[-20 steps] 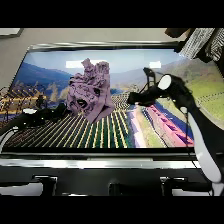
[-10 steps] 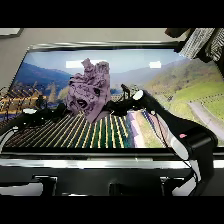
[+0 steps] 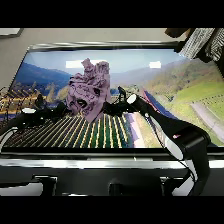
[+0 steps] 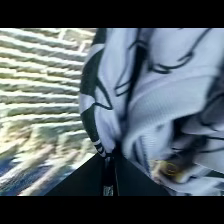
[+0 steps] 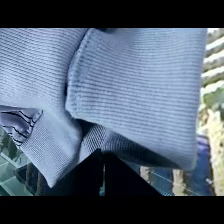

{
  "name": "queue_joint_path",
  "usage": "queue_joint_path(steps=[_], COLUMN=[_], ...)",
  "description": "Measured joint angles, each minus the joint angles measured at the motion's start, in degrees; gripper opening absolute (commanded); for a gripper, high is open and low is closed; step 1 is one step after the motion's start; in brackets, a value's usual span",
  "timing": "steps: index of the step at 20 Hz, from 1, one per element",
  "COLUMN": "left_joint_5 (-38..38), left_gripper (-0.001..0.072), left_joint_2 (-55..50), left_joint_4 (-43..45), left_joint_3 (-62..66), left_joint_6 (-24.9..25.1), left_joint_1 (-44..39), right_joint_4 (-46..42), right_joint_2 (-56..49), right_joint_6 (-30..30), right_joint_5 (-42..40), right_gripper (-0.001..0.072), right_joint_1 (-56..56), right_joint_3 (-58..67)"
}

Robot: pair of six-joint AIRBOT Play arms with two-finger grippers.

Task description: Fold the clothes and pants, and hang the long-sleeved shirts on hangers.

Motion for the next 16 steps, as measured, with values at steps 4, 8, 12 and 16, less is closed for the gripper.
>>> queue_joint_path(steps=[4,8,12,16], left_joint_5=[-2.5,-6.7,-9.0,-9.1], left_gripper=[0.0022,0.0023,0.0025,0.0025], left_joint_2=[5.5,14.2,23.8,33.1], left_joint_4=[3.7,7.7,8.9,9.2], left_joint_3=[4.3,14.8,28.9,41.1], left_joint_6=[-2.8,-5.9,-7.2,-7.3], left_joint_1=[2.5,5.9,8.4,10.4], right_joint_4=[-0.7,-1.2,-2.4,-3.7], right_joint_2=[6.3,18.6,33.8,48.5], right_joint_6=[0.1,0.2,1.1,1.3], right_joint_5=[-0.6,-0.1,3.2,6.4], right_gripper=[0.0044,0.0045,0.0045,0.0045], right_joint_1=[-3.4,-11.7,-21.9,-30.5], right_joint_3=[1.2,4.2,8.7,12.3])
